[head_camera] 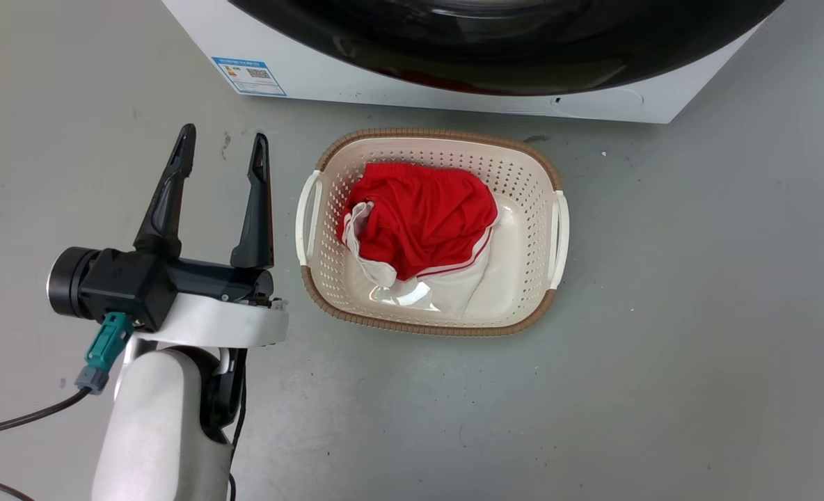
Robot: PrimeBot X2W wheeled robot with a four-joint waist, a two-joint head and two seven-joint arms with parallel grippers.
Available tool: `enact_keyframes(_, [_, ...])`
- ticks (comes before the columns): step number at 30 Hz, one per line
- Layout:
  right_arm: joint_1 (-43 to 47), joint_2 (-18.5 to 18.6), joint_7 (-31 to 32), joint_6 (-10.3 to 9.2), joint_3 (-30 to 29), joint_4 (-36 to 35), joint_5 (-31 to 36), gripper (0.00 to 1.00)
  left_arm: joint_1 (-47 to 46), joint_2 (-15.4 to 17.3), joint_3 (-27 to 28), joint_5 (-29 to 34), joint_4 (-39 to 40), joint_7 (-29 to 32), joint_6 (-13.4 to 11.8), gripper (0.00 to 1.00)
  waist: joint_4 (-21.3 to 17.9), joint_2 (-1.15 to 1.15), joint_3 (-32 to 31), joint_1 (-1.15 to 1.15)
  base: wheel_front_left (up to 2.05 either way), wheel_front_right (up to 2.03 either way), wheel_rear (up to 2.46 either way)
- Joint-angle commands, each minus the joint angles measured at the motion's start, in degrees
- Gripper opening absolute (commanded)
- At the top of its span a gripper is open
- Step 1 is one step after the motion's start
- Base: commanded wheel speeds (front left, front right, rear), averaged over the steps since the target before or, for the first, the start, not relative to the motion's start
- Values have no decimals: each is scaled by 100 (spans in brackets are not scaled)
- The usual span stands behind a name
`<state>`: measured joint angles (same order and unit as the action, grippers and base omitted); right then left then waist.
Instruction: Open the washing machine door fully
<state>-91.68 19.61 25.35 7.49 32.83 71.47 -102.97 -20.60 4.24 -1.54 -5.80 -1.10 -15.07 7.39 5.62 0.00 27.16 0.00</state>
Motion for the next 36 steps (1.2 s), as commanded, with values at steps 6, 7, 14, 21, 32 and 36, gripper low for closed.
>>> enact_keyframes(6, [520, -3, 491, -3, -44, -345, -164, 0, -37, -22, 59, 51, -35, -15, 10, 100, -56, 0, -115, 0, 0, 0, 0])
enact_keyframes(7, [595, 20, 542, -3, -57, -400, -174, 0, -26, -22, 66, 58, -46, -15, 10, 100, -64, 0, -145, 0, 0, 0, 0])
enact_keyframes(14, [1261, 93, 873, -6, -163, -837, -399, 0, 104, -31, 96, 88, -119, -15, 12, 100, -128, 0, -413, 0, 0, 0, 0])
enact_keyframes(21, [2111, 64, 1045, -7, -159, -1369, -556, 0, 277, -2, 114, 98, -252, -15, 12, 100, -202, 0, -775, 0, 0, 0, 0])
enact_keyframes(32, [3224, 26, 1032, 0, -66, -2299, -787, 0, 574, -8, 88, 156, -411, -15, 13, 100, -310, 0, -1303, 0, 0, 0, 0])
enact_keyframes(36, [3657, 21, 1023, 0, 10, -2648, -904, 0, 677, -3, 55, 193, -460, -15, 14, 100, -337, 0, -1515, 0, 0, 0, 0])
